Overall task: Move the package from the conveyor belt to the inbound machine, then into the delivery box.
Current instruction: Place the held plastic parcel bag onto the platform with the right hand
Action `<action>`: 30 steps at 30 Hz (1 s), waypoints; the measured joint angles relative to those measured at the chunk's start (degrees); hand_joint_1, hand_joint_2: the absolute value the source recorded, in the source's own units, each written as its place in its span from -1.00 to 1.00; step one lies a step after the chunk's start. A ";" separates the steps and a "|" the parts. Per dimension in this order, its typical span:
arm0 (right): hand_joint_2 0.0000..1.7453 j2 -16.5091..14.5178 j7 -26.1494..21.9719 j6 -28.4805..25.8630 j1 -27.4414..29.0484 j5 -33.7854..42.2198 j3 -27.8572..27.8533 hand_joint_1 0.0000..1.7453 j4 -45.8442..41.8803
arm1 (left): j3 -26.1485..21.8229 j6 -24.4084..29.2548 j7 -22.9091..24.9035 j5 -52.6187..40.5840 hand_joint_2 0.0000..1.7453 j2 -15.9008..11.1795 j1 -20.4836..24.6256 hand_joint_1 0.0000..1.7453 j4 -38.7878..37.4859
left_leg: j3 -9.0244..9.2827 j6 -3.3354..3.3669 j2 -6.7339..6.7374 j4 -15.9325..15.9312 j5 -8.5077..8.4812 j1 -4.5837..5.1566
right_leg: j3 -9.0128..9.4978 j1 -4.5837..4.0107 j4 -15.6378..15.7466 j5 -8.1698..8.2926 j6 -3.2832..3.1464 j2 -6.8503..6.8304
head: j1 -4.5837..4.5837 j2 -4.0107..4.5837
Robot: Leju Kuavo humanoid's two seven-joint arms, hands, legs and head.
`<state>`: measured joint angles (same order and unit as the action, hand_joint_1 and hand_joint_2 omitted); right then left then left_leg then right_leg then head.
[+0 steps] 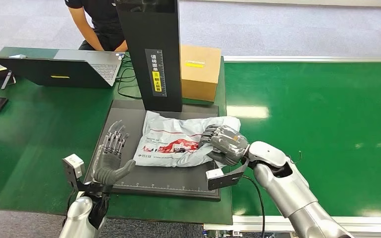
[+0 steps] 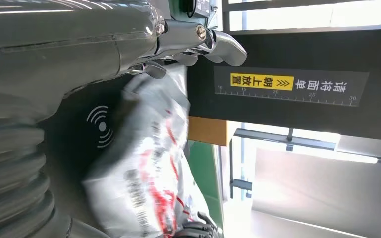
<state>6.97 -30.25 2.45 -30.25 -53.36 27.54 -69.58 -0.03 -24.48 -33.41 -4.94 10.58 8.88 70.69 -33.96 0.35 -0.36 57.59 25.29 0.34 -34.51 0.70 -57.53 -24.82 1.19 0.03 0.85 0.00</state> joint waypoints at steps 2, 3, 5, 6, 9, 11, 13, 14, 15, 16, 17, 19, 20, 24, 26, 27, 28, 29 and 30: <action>1.00 -0.25 -0.85 -0.11 -1.87 0.54 3.17 1.00 1.48 | -0.01 0.01 -0.11 0.05 1.00 0.00 0.10 -1.00 -0.07 | -0.01 0.00 0.00 0.00 0.00 0.00 | -0.01 0.00 0.00 0.00 0.00 0.00 | 0.00 0.00; 1.00 -0.44 -1.43 -0.17 -2.59 1.02 4.45 1.00 2.13 | -0.01 0.02 -0.19 0.09 1.00 0.00 0.13 -1.00 -0.12 | -0.02 0.00 0.00 0.00 0.00 0.00 | -0.02 0.00 0.00 0.00 0.00 0.00 | -0.01 0.00; 1.00 -1.03 -2.73 -0.37 -3.60 2.43 6.42 1.00 3.23 | -0.01 0.05 -0.32 0.18 1.00 0.00 0.19 -1.00 -0.26 | -0.03 0.00 0.00 0.00 0.00 0.00 | -0.03 0.00 -0.01 0.00 0.00 0.00 | -0.01 0.00; 1.00 -1.43 -3.26 -0.52 -3.99 3.28 7.26 1.00 3.78 | -0.01 0.07 -0.39 0.25 1.00 0.00 0.25 -1.00 -0.34 | -0.04 0.00 0.00 0.00 0.00 0.00 | -0.04 0.01 -0.01 0.00 0.00 0.00 | -0.01 0.00; 1.00 -2.64 -3.62 -1.30 -4.94 5.29 8.86 -0.44 5.65 | -0.01 0.09 -0.52 0.64 1.00 0.00 0.46 -1.00 -0.49 | -0.05 0.00 -0.01 0.00 0.00 0.00 | -0.05 0.01 0.00 0.00 0.00 -0.01 | 0.00 0.00; 1.00 -3.35 -3.45 -2.01 -5.43 6.83 9.24 -1.00 7.18 | -0.01 0.09 -0.45 0.74 1.00 0.00 0.49 -1.00 -0.50 | -0.05 0.00 -0.02 0.00 0.00 0.00 | -0.05 0.01 0.00 0.00 0.00 -0.01 | 0.00 0.00; 1.00 -3.88 -3.16 -2.43 -5.74 8.30 9.29 -1.00 8.66 | -0.02 0.09 -0.31 0.74 1.00 0.00 0.44 -1.00 -0.50 | -0.05 0.00 -0.02 0.00 0.00 0.00 | -0.04 0.01 0.00 0.00 0.00 -0.01 | 0.00 0.00; 1.00 -4.07 -3.05 -2.50 -5.85 8.90 9.28 -1.00 9.28 | -0.02 0.09 -0.25 0.74 1.00 0.00 0.42 -1.00 -0.50 | -0.05 0.00 -0.02 0.00 0.00 0.00 | -0.04 0.01 0.00 0.00 0.00 -0.01 | -0.01 0.00; 1.00 -4.23 -3.02 -2.55 -5.90 9.58 9.18 -1.00 9.81 | -0.04 0.09 -0.22 0.73 1.00 0.00 0.38 -1.00 -0.50 | -0.05 0.00 -0.02 0.00 0.00 0.00 | -0.05 0.01 0.00 0.00 0.00 -0.01 | -0.01 0.00; 1.00 -4.36 -3.04 -2.58 -5.90 10.45 8.95 -1.00 10.20 | -0.06 0.09 -0.20 0.73 1.00 -0.01 0.33 -1.00 -0.50 | -0.05 0.00 -0.02 0.01 0.00 0.00 | -0.05 0.01 0.00 0.00 0.00 -0.01 | -0.01 0.00; 1.00 -4.45 -3.14 -2.55 -5.81 11.71 8.53 -1.00 10.47 | -0.08 0.09 -0.19 0.72 1.00 -0.01 0.27 -1.00 -0.50 | -0.05 0.00 -0.02 0.01 0.00 0.01 | -0.05 0.01 0.00 0.00 0.00 -0.01 | -0.01 0.00; 1.00 -4.55 -3.67 -1.84 -5.32 15.20 7.06 -1.00 10.69 | -0.13 0.09 -0.20 0.72 1.00 -0.04 0.11 -1.00 -0.50 | -0.05 0.00 -0.02 0.01 0.00 0.01 | -0.05 0.01 0.00 0.00 0.00 -0.01 | 0.00 0.00; 1.00 -4.56 -4.06 -1.18 -4.95 17.11 6.10 -1.00 10.69 | -0.16 0.09 -0.22 0.72 1.00 -0.05 0.05 -1.00 -0.50 | -0.05 0.00 -0.02 0.01 0.00 0.01 | -0.06 0.01 0.00 0.00 0.00 -0.01 | 0.00 0.00; 1.00 -4.56 -5.70 3.18 -2.54 25.85 0.93 -1.00 9.73 | -0.29 0.15 -0.37 0.72 1.00 -0.07 -0.02 -1.00 -0.50 | -0.05 0.00 -0.02 0.01 0.00 0.01 | -0.07 0.01 0.01 0.00 0.00 -0.02 | -0.01 0.00; 1.00 -4.56 -6.21 6.10 -1.00 30.97 -2.08 -1.00 8.63 | -0.35 0.15 -0.38 0.74 1.00 -0.07 -0.01 -1.00 -0.50 | -0.05 0.00 -0.02 0.01 0.00 0.01 | -0.08 0.01 0.01 0.00 0.00 -0.02 | -0.01 0.00; 1.00 -4.55 -6.38 7.87 -0.12 33.91 -3.71 -1.00 7.91 | -0.38 0.12 -0.38 0.76 1.00 -0.07 -0.01 -1.00 -0.50 | -0.05 0.00 -0.02 0.01 0.00 0.01 | -0.08 0.01 0.01 0.00 0.00 -0.02 | -0.01 0.00; 1.00 -4.54 -6.48 9.72 0.83 36.87 -5.38 -1.00 7.05 | -0.40 0.07 -0.38 0.79 1.00 -0.07 -0.01 -1.00 -0.50 | -0.05 0.00 -0.02 0.01 0.00 0.01 | -0.08 0.01 0.02 0.00 0.00 -0.02 | -0.01 0.00; 1.00 -4.51 -6.57 11.76 1.91 39.92 -7.07 -1.00 6.05 | -0.42 0.03 -0.37 0.81 1.00 -0.07 -0.01 -1.00 -0.50 | -0.05 0.00 -0.03 0.01 0.00 0.01 | -0.08 0.01 0.02 0.00 0.00 -0.02 | -0.01 0.00; 1.00 -4.48 -6.68 14.06 3.12 43.15 -8.85 -1.00 4.83 | -0.44 0.01 -0.35 0.80 1.00 -0.07 -0.01 -1.00 -0.50 | -0.05 0.00 -0.03 0.01 0.01 0.01 | -0.08 0.01 0.02 0.00 0.00 -0.02 | -0.01 0.00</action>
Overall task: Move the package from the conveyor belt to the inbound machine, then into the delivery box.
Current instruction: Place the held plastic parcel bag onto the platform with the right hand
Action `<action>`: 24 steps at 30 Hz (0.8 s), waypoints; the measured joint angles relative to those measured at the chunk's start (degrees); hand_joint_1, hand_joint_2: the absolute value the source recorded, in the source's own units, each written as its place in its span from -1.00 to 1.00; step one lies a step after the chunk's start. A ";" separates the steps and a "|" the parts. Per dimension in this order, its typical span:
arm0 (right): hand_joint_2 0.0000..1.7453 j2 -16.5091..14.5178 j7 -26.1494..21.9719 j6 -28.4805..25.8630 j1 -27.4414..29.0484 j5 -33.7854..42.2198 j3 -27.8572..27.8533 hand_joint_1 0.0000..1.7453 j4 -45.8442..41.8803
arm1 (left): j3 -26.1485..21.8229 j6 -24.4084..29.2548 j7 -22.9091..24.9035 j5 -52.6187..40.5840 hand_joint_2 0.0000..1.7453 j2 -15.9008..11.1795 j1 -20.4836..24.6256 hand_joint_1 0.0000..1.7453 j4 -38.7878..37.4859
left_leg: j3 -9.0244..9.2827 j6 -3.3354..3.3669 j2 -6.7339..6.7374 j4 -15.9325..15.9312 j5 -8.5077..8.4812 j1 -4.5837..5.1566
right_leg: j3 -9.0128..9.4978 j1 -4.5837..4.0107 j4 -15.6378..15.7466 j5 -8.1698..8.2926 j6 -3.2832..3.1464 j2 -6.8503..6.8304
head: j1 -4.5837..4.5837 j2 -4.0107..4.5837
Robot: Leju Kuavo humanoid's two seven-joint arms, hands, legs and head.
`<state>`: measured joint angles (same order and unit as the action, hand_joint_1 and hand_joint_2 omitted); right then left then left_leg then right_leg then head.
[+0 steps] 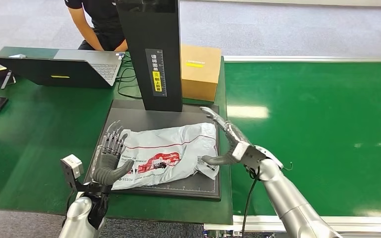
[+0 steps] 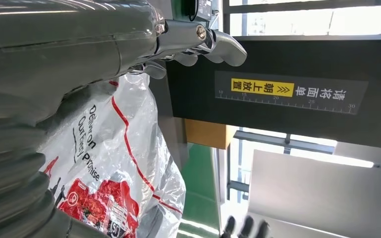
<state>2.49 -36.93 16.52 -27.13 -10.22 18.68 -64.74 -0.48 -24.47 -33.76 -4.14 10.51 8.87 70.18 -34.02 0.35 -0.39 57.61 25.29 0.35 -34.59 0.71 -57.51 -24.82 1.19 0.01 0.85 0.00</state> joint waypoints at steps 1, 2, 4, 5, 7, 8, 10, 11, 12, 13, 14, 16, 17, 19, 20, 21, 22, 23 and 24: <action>1.00 0.04 -0.08 2.37 1.27 2.99 -1.66 -1.00 -1.27 | -0.02 0.03 0.03 -0.04 1.00 0.00 0.00 -1.00 0.00 | 0.00 0.00 0.00 0.00 0.00 0.00 | 0.00 0.00 0.00 0.00 0.00 0.00 | 0.00 0.00; 1.00 0.08 -0.15 4.90 2.61 6.04 -3.30 -1.00 -2.66 | -0.05 0.11 0.06 -0.10 1.00 -0.01 -0.02 -1.00 0.00 | -0.01 0.00 0.00 0.00 0.00 0.00 | 0.00 0.00 0.00 0.00 0.00 0.00 | 0.01 0.00; 1.00 0.11 -0.21 9.60 5.31 11.70 -6.51 -1.00 -5.64 | -0.11 0.26 0.13 -0.22 1.00 -0.02 -0.06 -1.00 0.00 | -0.01 -0.01 0.00 0.00 0.01 0.00 | -0.01 0.00 0.00 0.00 0.00 0.00 | 0.00 0.00; 1.00 0.11 -0.22 11.56 6.79 14.17 -8.30 -1.00 -7.41 | -0.16 0.30 0.15 -0.25 1.00 -0.03 -0.14 -1.00 0.01 | -0.02 -0.01 -0.01 0.00 0.02 0.00 | -0.01 0.00 0.00 -0.01 -0.01 -0.01 | -0.01 0.00; 1.00 0.05 -0.18 13.88 9.60 17.10 -11.55 -1.00 -10.68 | -0.25 0.37 0.16 -0.27 1.00 -0.05 -0.42 -1.00 0.02 | -0.03 -0.01 -0.02 -0.01 0.03 0.00 | -0.01 0.00 0.00 -0.03 -0.02 -0.01 | -0.01 0.00; 1.00 -0.04 -0.13 14.50 10.72 17.81 -12.98 -1.00 -12.03 | -0.29 0.42 0.16 -0.27 1.00 -0.07 -0.57 -1.00 0.03 | -0.03 0.00 -0.02 -0.01 0.04 0.00 | -0.01 0.00 0.00 -0.03 -0.02 -0.01 | 0.00 0.00; 1.00 -0.29 0.03 15.26 12.51 18.67 -15.33 -1.00 -14.10 | -0.36 0.82 0.09 -0.40 1.00 -0.09 -0.82 -1.00 0.18 | -0.02 0.00 -0.02 -0.01 0.05 0.00 | -0.01 -0.01 0.00 -0.04 -0.02 -0.02 | 0.00 0.00; 1.00 -0.45 0.13 15.57 13.61 19.10 -16.62 -1.00 -15.18 | -0.40 1.22 -0.05 -0.61 1.00 -0.09 -0.97 -1.00 0.41 | -0.01 0.00 -0.04 -0.01 0.04 0.00 | 0.00 -0.01 0.00 -0.05 -0.02 -0.04 | -0.01 0.00; 1.00 -0.74 0.24 15.84 14.92 19.47 -18.10 -1.00 -16.31 | -0.51 1.81 -0.25 -0.89 1.00 -0.10 -1.17 -1.00 0.79 | -0.02 0.00 -0.06 -0.01 0.04 0.00 | 0.01 -0.01 0.01 -0.06 -0.02 -0.07 | -0.01 0.00; 1.00 -1.09 0.34 16.07 16.31 19.76 -19.62 -1.00 -17.38 | -0.70 2.49 -0.50 -1.17 1.00 -0.10 -1.41 -1.00 1.25 | -0.02 0.00 -0.08 -0.01 0.04 -0.01 | 0.02 -0.01 0.01 -0.07 -0.02 -0.09 | -0.01 0.00; 1.00 -1.49 0.43 16.17 17.54 19.87 -20.96 -1.00 -18.22 | -1.03 3.16 -0.70 -1.34 1.00 -0.11 -1.62 -1.00 1.79 | -0.03 0.00 -0.09 -0.02 0.05 -0.01 | 0.02 -0.01 0.00 -0.07 -0.02 -0.10 | -0.01 0.00; 1.00 -2.25 0.64 16.15 19.39 19.38 -22.97 -1.00 -19.44 | -1.89 4.41 -1.22 -0.94 1.00 -0.11 -1.85 -1.00 2.87 | -0.03 -0.01 -0.06 -0.02 0.05 -0.01 | 0.00 -0.01 0.00 -0.07 -0.02 -0.05 | 0.01 0.00; 1.00 -2.61 0.80 15.99 20.17 18.93 -23.75 -1.00 -20.05 | -2.44 4.79 -1.66 -0.20 1.00 -0.11 -1.94 -1.00 3.56 | -0.03 -0.01 -0.04 -0.02 0.05 -0.01 | -0.01 -0.02 0.00 -0.07 -0.03 -0.03 | -0.01 0.00; 1.00 -3.41 1.19 15.63 21.77 18.13 -25.16 -1.00 -21.26 | -3.46 5.11 -2.77 1.68 1.00 -0.11 -2.32 -1.00 5.26 | -0.03 -0.01 -0.03 -0.02 0.05 -0.01 | -0.01 -0.02 0.00 -0.07 -0.03 -0.02 | -0.01 0.00; 1.00 -3.87 1.41 15.53 22.44 17.93 -25.86 -1.00 -21.79 | -3.97 5.43 -3.34 2.16 1.00 -0.09 -2.61 -1.00 6.39 | -0.03 -0.01 -0.03 -0.02 0.05 -0.01 | -0.01 -0.02 0.00 -0.07 -0.03 -0.03 | -0.01 0.00; 1.00 -4.35 1.65 15.50 23.04 17.83 -26.59 -1.00 -22.31 | -4.39 6.24 -3.80 1.92 1.00 -0.06 -2.90 -1.00 7.67 | -0.03 -0.01 -0.04 -0.02 0.05 -0.01 | -0.01 -0.02 0.00 -0.07 -0.03 -0.03 | 0.00 0.00; 1.00 -4.81 1.89 15.50 23.54 17.78 -27.29 -1.00 -22.81 | -4.74 7.35 -4.18 1.24 1.00 -0.02 -3.18 -1.00 8.97 | -0.03 -0.01 -0.03 -0.02 0.05 -0.01 | -0.01 -0.02 0.00 -0.07 -0.03 -0.03 | 0.01 0.00; 1.00 -5.26 2.15 15.51 23.95 17.76 -27.96 -1.00 -23.32 | -5.02 8.64 -4.50 0.38 1.00 0.05 -3.42 -1.00 10.33 | -0.03 -0.01 -0.03 -0.02 0.05 -0.01 | -0.01 -0.02 0.00 -0.07 -0.03 -0.03 | -0.01 0.00; 1.00 -5.66 2.38 15.52 24.30 17.74 -28.50 -1.00 -23.79 | -5.23 9.80 -4.71 -0.39 1.00 0.14 -3.63 -1.00 11.53 | -0.03 -0.01 -0.03 -0.02 0.05 -0.01 | -0.01 -0.01 0.00 -0.07 -0.03 -0.03 | 0.00 0.00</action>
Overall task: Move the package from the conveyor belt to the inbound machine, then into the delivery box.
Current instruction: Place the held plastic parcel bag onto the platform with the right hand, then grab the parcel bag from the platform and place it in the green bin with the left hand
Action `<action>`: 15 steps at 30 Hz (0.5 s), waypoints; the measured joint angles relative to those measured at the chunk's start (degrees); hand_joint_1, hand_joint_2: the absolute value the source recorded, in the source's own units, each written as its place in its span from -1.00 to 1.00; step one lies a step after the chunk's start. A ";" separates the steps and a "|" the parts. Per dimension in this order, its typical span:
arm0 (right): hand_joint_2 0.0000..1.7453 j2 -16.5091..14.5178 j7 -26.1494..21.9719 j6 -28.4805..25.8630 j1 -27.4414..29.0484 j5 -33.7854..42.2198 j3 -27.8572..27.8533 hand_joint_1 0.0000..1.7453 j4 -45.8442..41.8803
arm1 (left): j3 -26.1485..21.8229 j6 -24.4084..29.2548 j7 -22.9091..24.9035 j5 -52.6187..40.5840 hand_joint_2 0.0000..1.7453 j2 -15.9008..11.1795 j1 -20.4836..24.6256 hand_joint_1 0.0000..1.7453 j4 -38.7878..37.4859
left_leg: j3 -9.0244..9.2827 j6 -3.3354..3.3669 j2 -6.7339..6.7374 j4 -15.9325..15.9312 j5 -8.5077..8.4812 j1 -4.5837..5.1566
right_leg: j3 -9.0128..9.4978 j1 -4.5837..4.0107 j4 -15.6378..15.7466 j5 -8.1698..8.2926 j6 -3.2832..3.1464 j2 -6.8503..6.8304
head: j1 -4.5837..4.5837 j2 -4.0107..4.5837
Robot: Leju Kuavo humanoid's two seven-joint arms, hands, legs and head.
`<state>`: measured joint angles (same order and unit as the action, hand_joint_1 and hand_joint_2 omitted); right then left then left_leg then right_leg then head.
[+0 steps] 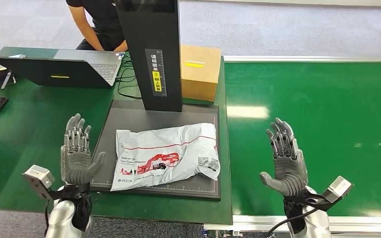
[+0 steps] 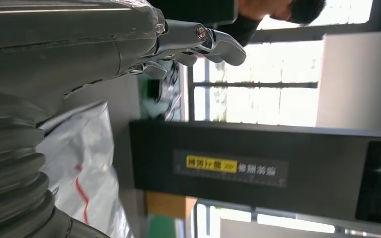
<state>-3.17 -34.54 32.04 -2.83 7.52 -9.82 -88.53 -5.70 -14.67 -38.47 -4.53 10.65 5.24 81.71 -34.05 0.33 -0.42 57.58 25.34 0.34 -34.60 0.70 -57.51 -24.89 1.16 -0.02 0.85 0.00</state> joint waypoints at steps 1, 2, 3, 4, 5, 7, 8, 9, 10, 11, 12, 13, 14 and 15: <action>1.00 -0.35 0.22 0.01 0.29 -0.07 -0.40 -1.00 -0.39 | -0.19 0.82 -0.17 -0.37 1.00 0.11 -0.20 -1.00 1.02 | 0.00 0.00 0.00 0.00 0.00 0.00 | 0.00 0.00 0.00 0.00 0.00 0.00 | 0.00 0.00; 1.00 -0.69 0.47 0.01 0.54 -0.22 -0.77 -1.00 -0.76 | -0.40 1.37 -0.35 -0.44 1.00 0.25 -0.41 -1.00 2.04 | 0.00 0.00 0.00 0.00 0.00 0.00 | 0.00 0.00 0.00 0.00 0.00 0.00 | -0.01 0.00; 1.00 -0.99 0.68 0.00 0.74 -0.41 -1.07 -1.00 -1.06 | -0.60 1.61 -0.52 -0.15 1.00 0.39 -0.61 -1.00 2.92 | 0.00 0.00 0.00 0.00 0.00 0.00 | 0.00 0.01 0.00 0.00 0.00 0.00 | 0.00 0.00; 1.00 -1.25 0.90 -0.01 0.89 -0.61 -1.33 -1.00 -1.29 | -0.75 1.55 -0.74 0.41 1.00 0.50 -0.83 -1.00 3.71 | 0.00 0.00 0.00 0.00 0.00 0.00 | 0.00 0.01 0.00 0.00 0.00 0.00 | 0.00 0.00; 1.00 -1.48 1.08 -0.01 0.97 -0.77 -1.53 -1.00 -1.44 | -0.86 1.00 -0.97 1.31 1.00 0.58 -1.05 -1.00 4.48 | 0.00 0.00 0.00 0.00 0.00 0.00 | 0.00 0.01 0.00 0.00 0.00 0.00 | -0.01 0.00; 1.00 -1.83 1.26 0.00 1.01 -0.92 -1.77 -1.00 -1.52 | -0.88 -1.17 -1.39 2.96 1.00 0.66 -1.51 -1.00 5.77 | 0.00 0.00 0.00 0.00 0.00 0.01 | 0.00 0.01 0.00 0.00 0.00 0.00 | 0.00 0.00; 1.00 -1.99 1.29 0.01 1.00 -0.98 -1.85 -1.00 -1.52 | -0.75 -2.52 -1.53 3.01 1.00 0.67 -1.74 -1.00 6.37 | 0.01 0.00 0.00 0.01 0.00 0.01 | 0.01 0.01 0.00 0.00 0.01 0.00 | 0.00 0.00; 1.00 -2.11 1.31 0.02 0.98 -1.04 -1.92 -1.00 -1.51 | -0.45 -3.83 -1.60 2.16 1.00 0.66 -1.94 -1.00 6.84 | 0.01 0.01 0.00 0.01 0.00 0.01 | 0.01 0.01 0.00 0.00 0.01 0.00 | 0.00 0.00; 1.00 -2.19 1.32 0.04 0.92 -1.09 -1.97 -1.00 -1.47 | 0.04 -5.04 -1.62 0.65 1.00 0.64 -2.08 -1.00 7.18 | 0.01 0.01 0.00 0.01 -0.01 0.01 | 0.01 0.01 0.00 0.00 0.01 -0.01 | 0.00 0.00; 1.00 -2.24 1.32 0.07 0.82 -1.15 -2.00 -1.00 -1.39 | 0.83 -6.36 -1.59 -1.39 1.00 0.59 -2.17 -1.00 7.39 | 0.01 0.01 0.00 0.01 -0.01 0.01 | 0.01 0.02 0.00 0.01 0.01 -0.01 | 0.00 0.00; 1.00 -2.26 1.32 0.10 0.69 -1.21 -2.00 -1.00 -1.27 | 1.85 -7.68 -1.56 -3.72 1.00 0.51 -2.21 -1.00 7.47 | 0.00 0.01 -0.01 0.01 -0.01 0.01 | 0.01 0.02 0.00 0.01 0.01 -0.01 | -0.01 0.00; 1.00 -2.27 1.32 0.13 0.53 -1.29 -2.00 -1.00 -1.11 | 2.97 -8.86 -1.54 -6.10 1.00 0.40 -2.22 -1.00 7.48 | 0.00 0.01 0.00 0.01 -0.01 0.01 | 0.01 0.02 0.00 0.01 0.01 -0.01 | 0.00 0.00; 1.00 -2.27 1.32 0.14 0.33 -1.43 -2.00 -1.00 -0.89 | 4.30 -9.85 -1.53 -8.62 1.00 0.27 -2.22 -1.00 7.47 | 0.00 0.01 0.00 0.01 -0.01 0.02 | 0.01 0.02 0.00 0.01 0.01 0.00 | -0.01 0.00; 1.00 -2.27 1.31 0.13 0.13 -1.58 -2.00 -1.00 -0.60 | 5.59 -10.49 -1.53 -11.05 1.00 0.14 -2.22 -1.00 7.42 | 0.00 0.01 0.00 0.01 -0.01 0.02 | 0.01 0.03 0.00 0.01 0.01 0.00 | -0.01 0.00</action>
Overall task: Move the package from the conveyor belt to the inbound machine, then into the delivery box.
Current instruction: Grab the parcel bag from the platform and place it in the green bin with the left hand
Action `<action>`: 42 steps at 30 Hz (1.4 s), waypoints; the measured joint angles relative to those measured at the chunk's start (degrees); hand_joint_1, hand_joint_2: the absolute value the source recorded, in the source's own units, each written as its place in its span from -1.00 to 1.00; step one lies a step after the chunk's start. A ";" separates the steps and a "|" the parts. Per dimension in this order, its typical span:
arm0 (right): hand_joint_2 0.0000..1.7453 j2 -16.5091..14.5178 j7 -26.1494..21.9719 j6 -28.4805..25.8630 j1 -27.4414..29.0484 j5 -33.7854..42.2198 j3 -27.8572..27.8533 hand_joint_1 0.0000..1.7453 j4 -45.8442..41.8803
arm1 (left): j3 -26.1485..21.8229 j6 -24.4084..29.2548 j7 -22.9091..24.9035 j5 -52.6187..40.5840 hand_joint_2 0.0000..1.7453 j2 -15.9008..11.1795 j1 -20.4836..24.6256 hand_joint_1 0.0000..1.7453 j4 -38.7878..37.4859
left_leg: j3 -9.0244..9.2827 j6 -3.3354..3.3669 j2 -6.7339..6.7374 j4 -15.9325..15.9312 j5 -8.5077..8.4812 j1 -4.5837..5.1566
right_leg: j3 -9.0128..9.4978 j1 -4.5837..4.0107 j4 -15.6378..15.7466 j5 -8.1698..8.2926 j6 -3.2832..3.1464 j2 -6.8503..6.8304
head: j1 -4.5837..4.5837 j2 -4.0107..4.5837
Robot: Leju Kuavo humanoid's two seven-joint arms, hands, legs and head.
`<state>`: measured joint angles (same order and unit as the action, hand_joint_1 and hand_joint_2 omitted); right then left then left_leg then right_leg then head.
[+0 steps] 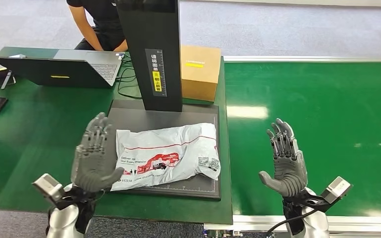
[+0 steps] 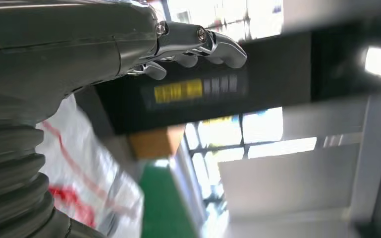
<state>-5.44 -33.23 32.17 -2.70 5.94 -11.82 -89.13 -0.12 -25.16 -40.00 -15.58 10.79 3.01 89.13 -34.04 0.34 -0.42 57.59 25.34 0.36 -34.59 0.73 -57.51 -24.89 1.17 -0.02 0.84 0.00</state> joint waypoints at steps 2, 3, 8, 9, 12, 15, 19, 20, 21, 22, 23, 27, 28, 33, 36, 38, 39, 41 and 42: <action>1.00 0.00 -0.03 -0.03 -0.36 -0.26 0.01 -1.00 0.68 | 2.43 -0.54 0.14 -4.18 1.00 -0.29 0.00 -1.00 -0.24 | 0.00 0.00 0.00 0.00 0.00 0.00 | 0.00 0.00 0.00 0.00 0.00 0.00 | -0.01 0.00; 1.00 0.00 -0.05 -0.06 -0.47 -0.35 0.02 -1.00 1.01 | 3.48 -0.63 0.32 -5.97 1.00 -0.47 0.01 -1.00 -0.48 | 0.00 0.00 0.00 0.00 0.00 0.00 | 0.00 0.00 0.00 0.00 0.00 0.00 | 0.00 0.00; 1.00 0.00 -0.08 -0.61 -0.54 -0.85 0.02 -1.00 2.32 | 7.83 0.24 3.13 -12.92 1.00 -1.55 0.34 -1.00 -3.08 | 0.01 0.00 0.00 0.00 0.00 0.00 | -0.02 -0.01 0.00 0.00 -0.01 0.00 | 0.01 0.00; 1.00 0.00 -0.05 -0.95 -0.53 -1.09 0.02 -1.00 2.51 | 8.25 1.26 4.27 -14.43 1.00 -1.73 0.49 -1.00 -3.81 | 0.01 0.00 0.00 0.00 0.00 0.00 | -0.02 -0.01 0.00 -0.01 -0.01 0.00 | 0.01 0.00; 1.00 0.00 0.04 -1.83 -0.43 -1.78 0.02 -1.00 2.94 | 8.88 5.37 7.43 -18.87 1.00 -2.26 0.88 -1.00 -5.94 | 0.01 0.00 0.00 0.00 0.00 0.00 | -0.02 -0.01 0.00 -0.01 -0.01 0.00 | 0.00 0.00; 1.00 0.00 0.10 -2.18 -0.33 -2.09 0.02 -1.00 3.20 | 8.99 8.90 9.66 -22.27 1.00 -2.67 1.24 -1.00 -7.66 | 0.01 0.00 0.01 -0.01 0.00 0.00 | -0.02 -0.01 0.00 -0.01 -0.01 0.00 | 0.01 0.00; 1.00 0.00 0.15 -2.56 -0.23 -2.33 0.02 -1.00 3.46 | 8.97 13.31 12.91 -26.63 1.00 -3.19 1.48 -1.00 -9.50 | 0.01 0.00 0.01 0.00 0.00 0.00 | -0.02 -0.01 0.00 -0.01 -0.01 0.00 | 0.01 0.00; 1.00 0.00 0.16 -2.70 -0.22 -2.34 0.02 -1.00 3.52 | 8.95 14.22 13.68 -27.56 1.00 -3.28 1.54 -1.00 -9.87 | 0.01 0.00 0.01 0.00 0.00 0.00 | -0.02 -0.01 0.00 -0.01 -0.01 0.00 | 0.00 0.00; 1.00 0.00 0.16 -2.80 -0.22 -2.36 0.02 -1.00 3.56 | 8.94 14.88 14.29 -28.30 1.00 -3.37 1.61 -1.00 -10.20 | 0.01 0.00 0.01 0.00 0.00 0.00 | -0.02 -0.01 0.00 -0.01 -0.01 0.00 | 0.01 0.00; 1.00 0.00 0.17 -2.87 -0.22 -2.38 0.02 -1.00 3.60 | 8.93 15.41 14.82 -28.94 1.00 -3.45 1.70 -0.95 -10.49 | 0.01 0.00 0.01 0.00 0.00 0.00 | -0.02 -0.01 0.00 -0.01 -0.01 0.00 | 0.01 0.00; 1.00 0.00 0.17 -2.90 -0.22 -2.41 0.02 -1.00 3.62 | 8.93 15.78 15.21 -29.45 1.00 -3.52 1.79 -0.82 -10.73 | 0.00 0.00 0.01 0.00 0.00 0.00 | -0.02 -0.01 0.00 -0.01 -0.01 0.00 | 0.01 0.00; 1.00 0.00 0.20 -2.91 -0.22 -2.48 0.02 -1.00 3.73 | 8.91 16.44 15.94 -30.48 1.00 -3.72 2.09 0.78 -11.51 | 0.01 0.00 0.01 0.00 0.00 0.00 | -0.02 -0.01 0.00 -0.01 -0.01 0.00 | 0.01 0.00; 1.00 0.00 0.21 -2.91 -0.22 -2.49 0.02 -1.00 3.74 | 8.90 16.47 15.98 -30.58 1.00 -3.74 2.11 1.00 -11.67 | 0.01 0.00 0.01 0.00 0.00 0.00 | -0.02 -0.01 0.00 -0.01 -0.01 0.00 | 0.01 0.00; 1.00 0.00 0.21 -3.13 -0.22 -2.49 0.02 -1.00 3.94 | 8.90 16.50 16.01 -30.82 1.00 -3.77 2.14 1.00 -12.34 | 0.01 0.00 0.01 0.00 0.00 0.00 | -0.02 -0.01 0.00 -0.01 -0.01 0.00 | 0.01 0.00; 1.00 0.00 0.21 -3.18 -0.21 -2.49 0.02 -1.00 4.05 | 8.90 16.48 15.93 -30.93 1.00 -3.79 2.15 1.00 -12.69 | 0.01 0.00 0.01 0.00 0.00 0.00 | -0.02 -0.01 0.00 -0.01 -0.01 0.00 | 0.01 0.00; 1.00 0.00 0.21 -3.19 -0.17 -2.48 0.02 -1.00 4.06 | 8.90 16.42 15.80 -31.09 1.00 -3.79 2.14 1.00 -12.84 | 0.01 0.00 0.01 0.00 0.00 0.00 | -0.02 -0.01 0.00 -0.01 -0.01 0.00 | 0.01 0.00; 1.00 0.00 0.21 -3.19 -0.14 -2.47 0.02 -1.00 4.06 | 8.90 16.37 15.73 -31.16 1.00 -3.79 2.14 1.00 -12.89 | 0.01 0.00 0.01 0.00 0.00 0.00 | -0.02 -0.01 0.00 -0.01 -0.01 0.00 | 0.01 0.00; 1.00 0.00 0.20 -3.17 -0.06 -2.45 0.02 -1.00 4.06 | 8.90 16.19 15.67 -31.22 1.00 -3.80 2.15 1.00 -12.96 | 0.01 0.00 0.01 0.00 0.00 0.00 | -0.02 -0.01 0.00 -0.01 -0.01 0.00 | 0.01 0.00; 1.00 0.00 0.20 -3.17 -0.04 -2.41 0.02 -1.00 4.05 | 8.90 16.07 15.66 -31.25 1.00 -3.80 2.15 1.00 -12.98 | 0.01 0.00 0.01 0.00 0.00 0.00 | -0.02 -0.01 0.00 -0.01 -0.01 0.00 | 0.01 0.00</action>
<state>-5.44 -33.04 29.00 -2.74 3.53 -11.80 -85.07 8.79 -9.09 -24.34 -46.83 6.99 5.16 76.16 -34.04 0.34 -0.41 57.59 25.34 0.36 -34.61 0.72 -57.51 -24.89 1.16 -0.02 0.85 0.00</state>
